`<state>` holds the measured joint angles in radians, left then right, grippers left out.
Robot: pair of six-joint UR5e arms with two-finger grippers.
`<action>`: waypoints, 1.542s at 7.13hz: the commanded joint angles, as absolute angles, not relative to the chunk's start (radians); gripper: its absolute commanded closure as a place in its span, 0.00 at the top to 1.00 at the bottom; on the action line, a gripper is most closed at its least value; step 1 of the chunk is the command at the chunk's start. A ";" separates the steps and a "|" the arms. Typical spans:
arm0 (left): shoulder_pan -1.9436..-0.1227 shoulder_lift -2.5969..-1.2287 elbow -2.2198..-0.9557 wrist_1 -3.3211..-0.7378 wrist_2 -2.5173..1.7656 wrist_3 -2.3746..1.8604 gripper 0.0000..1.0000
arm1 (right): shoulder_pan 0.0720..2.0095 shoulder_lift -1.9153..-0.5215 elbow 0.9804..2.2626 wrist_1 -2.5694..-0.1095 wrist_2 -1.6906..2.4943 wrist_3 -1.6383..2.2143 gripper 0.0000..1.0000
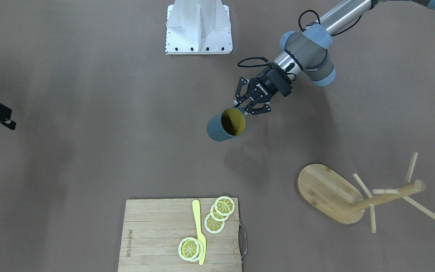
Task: Hang cup on storage rack
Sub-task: 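Lift the blue mug with the left gripper and carry it to the wooden mug tree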
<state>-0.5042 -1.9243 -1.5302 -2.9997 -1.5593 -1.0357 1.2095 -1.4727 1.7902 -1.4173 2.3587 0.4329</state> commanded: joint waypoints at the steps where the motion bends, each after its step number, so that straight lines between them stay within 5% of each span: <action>1: -0.633 -1.910 -1.540 -3.074 -1.542 -1.446 0.00 | 1.276 -1.537 1.786 -1.417 2.352 0.359 1.00; 4: -0.868 -1.951 -1.465 -3.076 -1.728 -2.044 0.00 | 1.312 -1.575 1.770 -1.416 2.333 0.342 1.00; 11: -0.933 -1.997 -1.276 -3.379 -1.634 -2.739 0.00 | 1.310 -1.563 1.775 -1.416 2.333 0.347 1.00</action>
<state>-0.9270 -2.0060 -1.3010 -3.3325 -1.6458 -2.6770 1.3100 -1.5658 1.7745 -1.4159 2.3332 0.3449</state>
